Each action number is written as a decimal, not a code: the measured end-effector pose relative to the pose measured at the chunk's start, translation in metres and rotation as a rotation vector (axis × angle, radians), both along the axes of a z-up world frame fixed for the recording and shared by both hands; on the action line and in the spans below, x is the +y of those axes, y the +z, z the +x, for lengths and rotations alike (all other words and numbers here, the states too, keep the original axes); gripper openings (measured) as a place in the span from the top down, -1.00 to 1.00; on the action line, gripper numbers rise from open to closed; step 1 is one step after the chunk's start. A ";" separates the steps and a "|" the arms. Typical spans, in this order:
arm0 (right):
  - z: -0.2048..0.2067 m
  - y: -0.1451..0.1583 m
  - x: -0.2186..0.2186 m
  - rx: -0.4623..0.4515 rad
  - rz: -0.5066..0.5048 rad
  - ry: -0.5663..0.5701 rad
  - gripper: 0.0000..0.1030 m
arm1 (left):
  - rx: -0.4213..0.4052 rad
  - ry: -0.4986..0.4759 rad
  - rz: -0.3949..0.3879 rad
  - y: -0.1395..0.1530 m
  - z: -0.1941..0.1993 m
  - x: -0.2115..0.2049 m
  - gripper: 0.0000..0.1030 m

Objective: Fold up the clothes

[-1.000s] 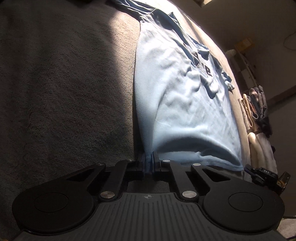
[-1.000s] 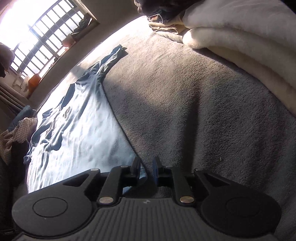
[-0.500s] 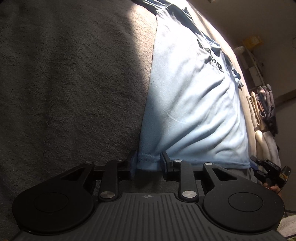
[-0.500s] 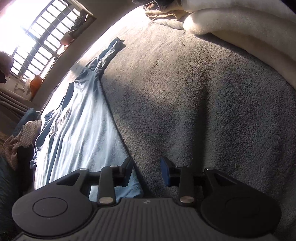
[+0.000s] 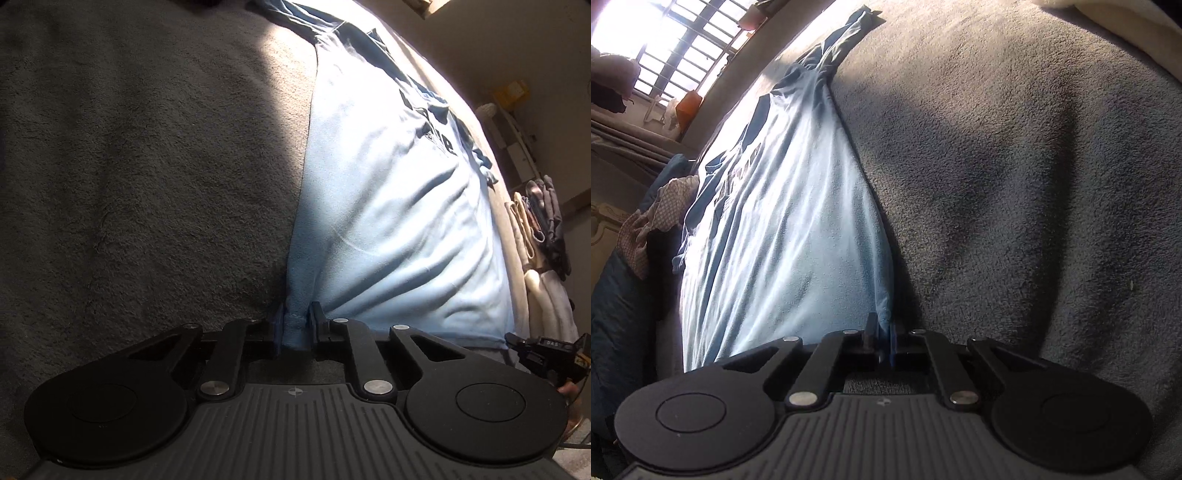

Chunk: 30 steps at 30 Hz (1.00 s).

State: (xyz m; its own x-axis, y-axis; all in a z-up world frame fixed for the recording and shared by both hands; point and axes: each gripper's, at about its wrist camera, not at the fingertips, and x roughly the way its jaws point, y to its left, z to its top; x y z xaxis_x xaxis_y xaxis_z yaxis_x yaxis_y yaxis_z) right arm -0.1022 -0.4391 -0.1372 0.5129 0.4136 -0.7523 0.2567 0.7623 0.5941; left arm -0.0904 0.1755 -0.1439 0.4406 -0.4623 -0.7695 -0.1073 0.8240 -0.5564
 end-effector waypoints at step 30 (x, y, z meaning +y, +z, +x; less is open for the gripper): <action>-0.053 0.012 -0.018 0.192 -0.163 0.031 0.87 | 0.118 -0.264 0.157 0.003 -0.035 -0.028 0.82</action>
